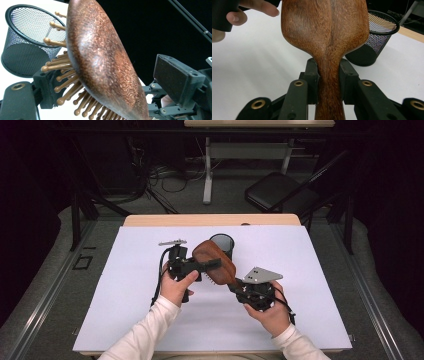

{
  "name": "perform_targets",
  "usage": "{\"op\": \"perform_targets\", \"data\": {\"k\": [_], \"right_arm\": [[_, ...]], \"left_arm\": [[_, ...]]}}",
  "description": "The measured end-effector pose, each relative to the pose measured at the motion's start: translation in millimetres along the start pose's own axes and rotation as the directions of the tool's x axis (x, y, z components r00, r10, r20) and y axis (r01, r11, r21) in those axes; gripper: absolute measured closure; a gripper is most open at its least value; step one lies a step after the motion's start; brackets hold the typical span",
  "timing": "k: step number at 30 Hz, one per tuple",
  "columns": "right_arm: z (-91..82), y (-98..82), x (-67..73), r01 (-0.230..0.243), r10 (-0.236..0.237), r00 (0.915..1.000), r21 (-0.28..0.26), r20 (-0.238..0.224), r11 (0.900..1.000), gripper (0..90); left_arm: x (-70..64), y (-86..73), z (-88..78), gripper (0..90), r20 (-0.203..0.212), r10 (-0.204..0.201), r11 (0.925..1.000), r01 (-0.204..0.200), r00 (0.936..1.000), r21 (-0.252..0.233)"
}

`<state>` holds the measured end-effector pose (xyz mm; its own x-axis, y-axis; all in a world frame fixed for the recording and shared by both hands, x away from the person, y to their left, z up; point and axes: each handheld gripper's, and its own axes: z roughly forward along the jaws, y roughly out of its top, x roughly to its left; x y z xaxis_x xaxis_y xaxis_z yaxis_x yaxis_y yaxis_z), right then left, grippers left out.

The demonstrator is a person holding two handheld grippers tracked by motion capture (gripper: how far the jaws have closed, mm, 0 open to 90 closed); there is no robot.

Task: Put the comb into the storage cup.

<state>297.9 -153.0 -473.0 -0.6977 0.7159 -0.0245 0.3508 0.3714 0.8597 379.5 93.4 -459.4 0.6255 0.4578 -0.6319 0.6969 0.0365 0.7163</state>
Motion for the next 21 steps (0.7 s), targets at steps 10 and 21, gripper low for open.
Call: {"op": "perform_targets", "data": {"k": [10, 21], "right_arm": [[1.3, -0.8, 0.5, 0.007, -0.007, 0.9999, -0.003, 0.009, 1.000, 72.3], [3.0, -3.0, 1.5, 0.014, -0.014, 0.9997, -0.007, 0.018, 1.000, 72.3]], "left_arm": [[2.0, 0.6, -0.1, 17.2, -0.001, -0.004, 0.9999, 0.004, 1.0000, -0.010], [2.8, 0.7, -1.4, 25.0, -0.022, -0.011, 0.9999, 0.011, 0.9997, -0.011]]}}
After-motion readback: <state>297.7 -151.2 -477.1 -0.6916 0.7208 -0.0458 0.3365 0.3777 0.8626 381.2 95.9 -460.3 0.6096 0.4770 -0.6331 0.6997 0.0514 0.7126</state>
